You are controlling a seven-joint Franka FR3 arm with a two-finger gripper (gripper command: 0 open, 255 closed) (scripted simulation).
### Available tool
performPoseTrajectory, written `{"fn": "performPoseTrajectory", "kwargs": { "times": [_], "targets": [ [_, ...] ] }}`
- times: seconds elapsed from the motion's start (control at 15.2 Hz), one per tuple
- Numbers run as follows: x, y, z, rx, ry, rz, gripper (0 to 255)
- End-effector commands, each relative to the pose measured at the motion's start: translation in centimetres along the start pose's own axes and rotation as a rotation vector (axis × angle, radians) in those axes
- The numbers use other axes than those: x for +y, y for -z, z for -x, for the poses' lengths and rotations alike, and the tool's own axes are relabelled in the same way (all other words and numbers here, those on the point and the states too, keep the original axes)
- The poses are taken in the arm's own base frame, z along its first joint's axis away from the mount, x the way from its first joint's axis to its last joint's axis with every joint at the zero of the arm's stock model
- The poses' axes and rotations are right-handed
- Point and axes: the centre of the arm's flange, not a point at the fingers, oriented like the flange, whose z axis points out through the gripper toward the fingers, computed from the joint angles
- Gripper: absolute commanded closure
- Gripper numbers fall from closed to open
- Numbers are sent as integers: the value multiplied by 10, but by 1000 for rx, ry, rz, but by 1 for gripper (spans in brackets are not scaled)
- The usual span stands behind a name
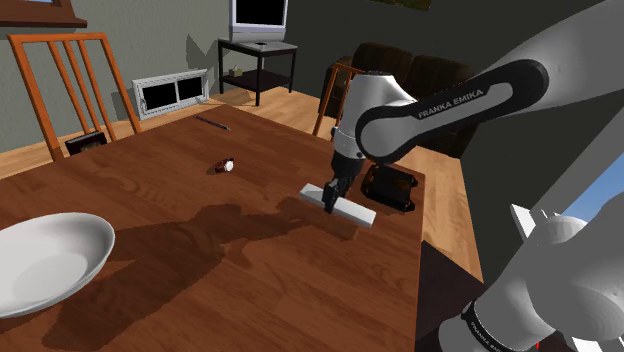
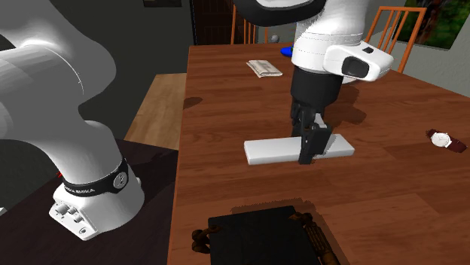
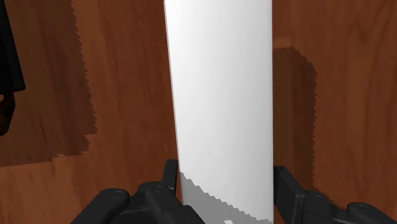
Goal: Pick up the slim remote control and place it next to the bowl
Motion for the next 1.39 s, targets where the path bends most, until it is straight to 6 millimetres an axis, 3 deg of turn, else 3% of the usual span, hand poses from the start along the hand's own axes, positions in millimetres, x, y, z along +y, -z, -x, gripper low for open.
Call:
{"fn": "performPoseTrajectory", "kwargs": {
  "times": [0.0, 1.19, 1.32],
  "targets": [
    [-1, 12, -1, 0, 0, 0, 255],
    [-3, 105, -1, 0, 0, 0, 255],
    [-29, 104, -5, 0, 0, 0, 255]
  ]
}}
